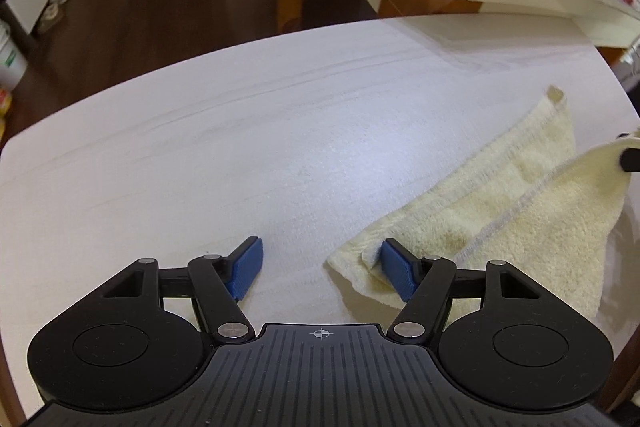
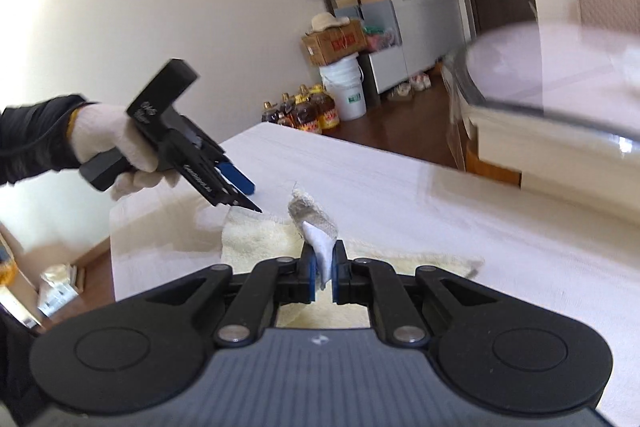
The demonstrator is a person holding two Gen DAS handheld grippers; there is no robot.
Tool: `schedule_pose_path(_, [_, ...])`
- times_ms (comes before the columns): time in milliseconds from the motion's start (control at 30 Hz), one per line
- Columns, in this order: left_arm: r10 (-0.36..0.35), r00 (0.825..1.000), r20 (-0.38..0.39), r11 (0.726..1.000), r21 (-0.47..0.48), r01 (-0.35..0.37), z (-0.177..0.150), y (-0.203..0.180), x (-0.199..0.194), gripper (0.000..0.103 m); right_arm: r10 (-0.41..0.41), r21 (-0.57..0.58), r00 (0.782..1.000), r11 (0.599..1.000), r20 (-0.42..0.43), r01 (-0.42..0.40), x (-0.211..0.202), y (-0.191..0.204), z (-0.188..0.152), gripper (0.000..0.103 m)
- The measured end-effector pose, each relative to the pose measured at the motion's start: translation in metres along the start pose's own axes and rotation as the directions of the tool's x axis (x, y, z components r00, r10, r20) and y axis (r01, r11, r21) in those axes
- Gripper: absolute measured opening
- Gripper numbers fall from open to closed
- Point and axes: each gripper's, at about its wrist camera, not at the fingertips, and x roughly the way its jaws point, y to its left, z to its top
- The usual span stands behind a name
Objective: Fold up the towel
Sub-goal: 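Lift the tip and fold the triangle in half with the right gripper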
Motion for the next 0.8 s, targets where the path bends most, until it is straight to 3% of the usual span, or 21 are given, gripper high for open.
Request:
schedule_pose_path(367, [0.006, 0.999, 0.036, 1.000, -0.018, -0.005, -0.003, -0.004, -0.001, 0.067, -0.017, 0.190, 1.000, 0.982, -0.015, 0.019, 0.000, -0.039, -0.010, 0.008])
schedule_pose_path(500, [0.009, 0.997, 0.073, 1.000, -0.015, -0.007, 0.000, -0.008, -0.004, 0.064, -0.006, 0.289, 1.000, 0.957, -0.012, 0.009, 0.001, -0.050, -0.018, 0.008])
schedule_pose_path(800, [0.015, 0.985, 0.173, 1.000, 0.014, -0.018, 0.005, -0.020, -0.025, 0.063, -0.004, 0.338, 1.000, 0.941, -0.012, 0.008, 0.000, -0.057, -0.020, 0.008])
